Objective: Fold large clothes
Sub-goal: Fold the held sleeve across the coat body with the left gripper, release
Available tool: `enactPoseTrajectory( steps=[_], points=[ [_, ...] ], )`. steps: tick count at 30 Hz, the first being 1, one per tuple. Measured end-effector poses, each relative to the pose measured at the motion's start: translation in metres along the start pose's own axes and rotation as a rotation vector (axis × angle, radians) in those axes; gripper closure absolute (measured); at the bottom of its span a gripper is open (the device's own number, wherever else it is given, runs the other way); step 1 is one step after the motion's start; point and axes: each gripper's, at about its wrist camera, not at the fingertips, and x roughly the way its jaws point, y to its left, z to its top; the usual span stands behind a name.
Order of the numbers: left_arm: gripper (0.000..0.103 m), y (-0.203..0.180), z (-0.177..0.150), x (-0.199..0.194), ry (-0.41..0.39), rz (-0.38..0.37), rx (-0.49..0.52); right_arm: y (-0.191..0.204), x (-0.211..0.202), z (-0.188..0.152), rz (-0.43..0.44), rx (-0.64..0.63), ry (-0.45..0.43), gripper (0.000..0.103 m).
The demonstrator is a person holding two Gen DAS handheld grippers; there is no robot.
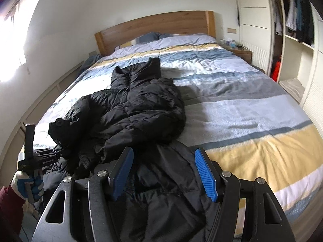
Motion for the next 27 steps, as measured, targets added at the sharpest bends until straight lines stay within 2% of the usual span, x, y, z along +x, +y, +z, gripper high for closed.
enactPoseTrajectory(
  steps=[2,4,9,12,16,22,27],
  points=[
    [0.089,0.005,-0.005,-0.010,-0.004,-0.040,0.007,0.013,0.008,0.006,0.013,-0.026,0.011,0.040],
    [0.089,0.014,-0.008,-0.021,-0.013,-0.040,0.019,0.025,0.017,0.011,0.030,-0.052,0.022,0.040],
    [0.089,0.060,0.002,-0.039,-0.049,0.020,-0.042,0.073,0.051,0.031,0.109,-0.141,0.049,0.040],
    [0.089,0.101,0.018,-0.043,-0.071,0.079,-0.112,0.104,0.070,0.043,0.152,-0.195,0.061,0.040],
    [0.089,0.139,0.041,-0.044,-0.100,0.117,-0.176,0.155,0.101,0.061,0.233,-0.291,0.079,0.040],
    [0.089,0.169,0.074,-0.025,-0.109,0.128,-0.251,0.220,0.153,0.074,0.321,-0.401,0.104,0.040],
    [0.089,0.167,0.086,0.013,-0.063,0.121,-0.261,0.252,0.192,0.066,0.347,-0.463,0.148,0.040]
  ],
)
